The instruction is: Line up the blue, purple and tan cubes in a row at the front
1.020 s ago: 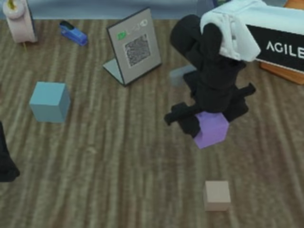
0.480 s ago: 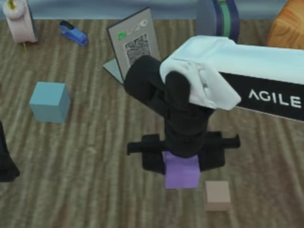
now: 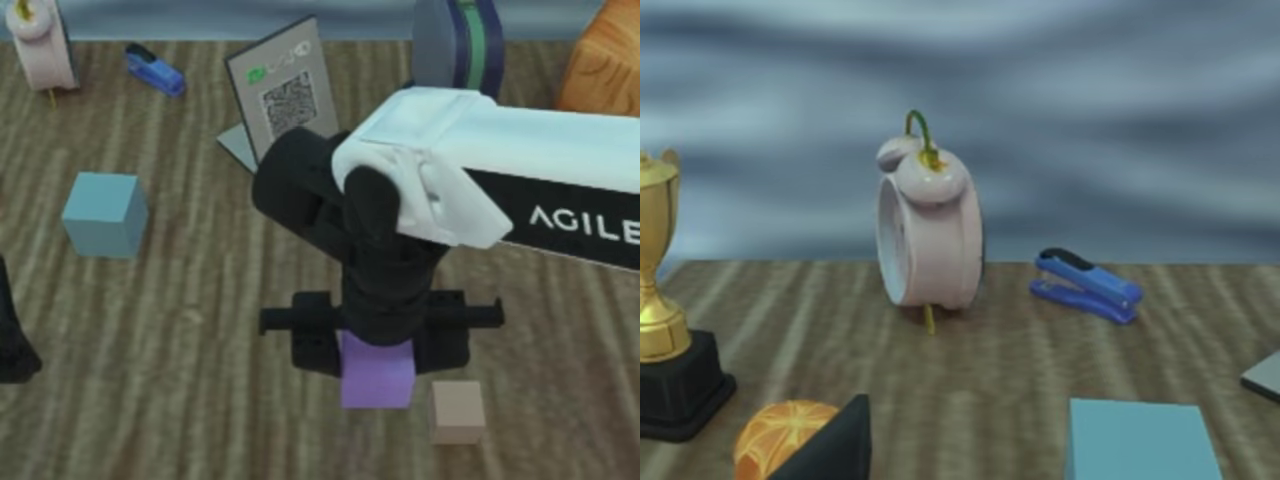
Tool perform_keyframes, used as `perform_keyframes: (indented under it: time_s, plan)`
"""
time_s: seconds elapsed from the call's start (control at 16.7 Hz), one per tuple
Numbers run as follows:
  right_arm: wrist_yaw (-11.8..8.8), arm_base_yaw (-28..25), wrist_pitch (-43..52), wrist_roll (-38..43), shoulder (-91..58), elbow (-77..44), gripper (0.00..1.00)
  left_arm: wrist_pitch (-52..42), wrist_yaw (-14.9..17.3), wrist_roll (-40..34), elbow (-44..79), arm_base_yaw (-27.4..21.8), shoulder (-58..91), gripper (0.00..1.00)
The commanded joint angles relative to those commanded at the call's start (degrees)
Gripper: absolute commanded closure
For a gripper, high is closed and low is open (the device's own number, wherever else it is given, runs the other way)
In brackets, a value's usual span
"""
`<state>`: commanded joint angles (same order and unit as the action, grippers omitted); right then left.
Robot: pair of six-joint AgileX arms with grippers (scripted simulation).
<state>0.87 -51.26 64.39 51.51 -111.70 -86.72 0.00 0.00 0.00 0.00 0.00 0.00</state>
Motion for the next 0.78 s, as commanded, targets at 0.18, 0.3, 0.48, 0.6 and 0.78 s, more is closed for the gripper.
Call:
perform_keyframes:
  time_s: [0.18, 0.3, 0.48, 0.6, 0.78]
  plan:
    - [0.02, -0.2, -4.06, -0.07, -1.13, 2.85, 1.0, 0.0, 0.0, 0.0, 0.0, 0.0, 0.0, 0.0]
    - [0.01, -0.33, -8.52, 0.0, -2.46, 5.74, 1.0, 0.0, 0.0, 0.0, 0.0, 0.0, 0.0, 0.0]
    - [0.09, -0.46, -13.77, 0.21, -4.18, 9.34, 1.0, 0.0, 0.0, 0.0, 0.0, 0.0, 0.0, 0.0]
    - [0.11, -0.51, -14.41, 0.27, -4.49, 9.85, 1.0, 0.0, 0.0, 0.0, 0.0, 0.0, 0.0, 0.0]
    - [0.11, -0.51, -14.41, 0.27, -4.49, 9.85, 0.92, 0.0, 0.0, 0.0, 0.0, 0.0, 0.0, 0.0]
